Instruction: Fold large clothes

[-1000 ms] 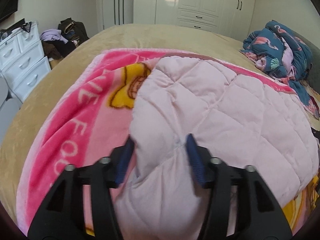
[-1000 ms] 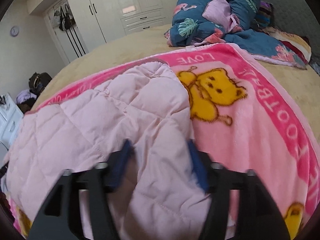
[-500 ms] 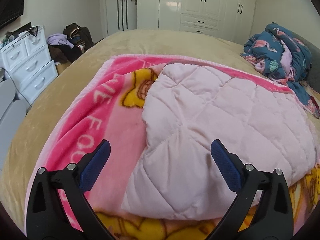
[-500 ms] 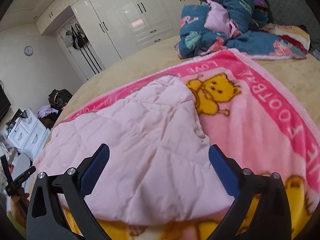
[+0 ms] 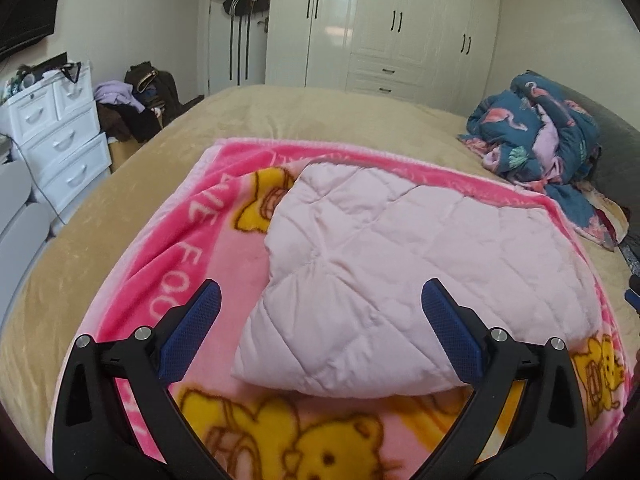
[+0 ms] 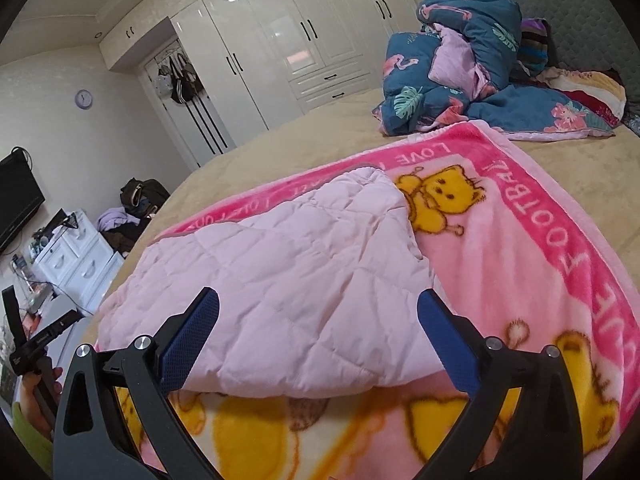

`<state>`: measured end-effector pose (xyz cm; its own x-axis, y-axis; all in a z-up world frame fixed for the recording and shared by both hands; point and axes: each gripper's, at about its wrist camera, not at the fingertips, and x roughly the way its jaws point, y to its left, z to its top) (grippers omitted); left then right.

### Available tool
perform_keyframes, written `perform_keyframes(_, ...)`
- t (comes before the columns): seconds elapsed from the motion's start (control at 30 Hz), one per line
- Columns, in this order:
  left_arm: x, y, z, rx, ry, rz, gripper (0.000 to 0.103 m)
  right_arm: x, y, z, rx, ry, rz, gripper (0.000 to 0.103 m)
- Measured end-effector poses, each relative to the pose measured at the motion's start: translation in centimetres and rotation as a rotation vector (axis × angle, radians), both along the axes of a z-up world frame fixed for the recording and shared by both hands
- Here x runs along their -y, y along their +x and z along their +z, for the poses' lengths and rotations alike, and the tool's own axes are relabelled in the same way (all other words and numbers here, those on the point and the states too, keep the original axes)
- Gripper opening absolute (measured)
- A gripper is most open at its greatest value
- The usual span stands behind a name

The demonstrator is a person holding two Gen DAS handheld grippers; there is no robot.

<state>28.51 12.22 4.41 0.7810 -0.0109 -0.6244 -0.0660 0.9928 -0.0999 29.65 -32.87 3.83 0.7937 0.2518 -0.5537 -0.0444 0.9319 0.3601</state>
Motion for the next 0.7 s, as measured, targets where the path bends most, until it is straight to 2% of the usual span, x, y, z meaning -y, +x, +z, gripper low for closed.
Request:
perform_keyframes(0.3,1.4,-3.0,1.7,0.044,0.021,-0.019,0.094,-0.7,-2.3,1.5,0.041,-0.001,0.013,0.099)
perform_keyframes(0.7,2.5,-5.3,1.1,0.032,0.026,-0.049,0.094,-2.2,-4.9,2.8,0.067,0.005,0.046,0.099)
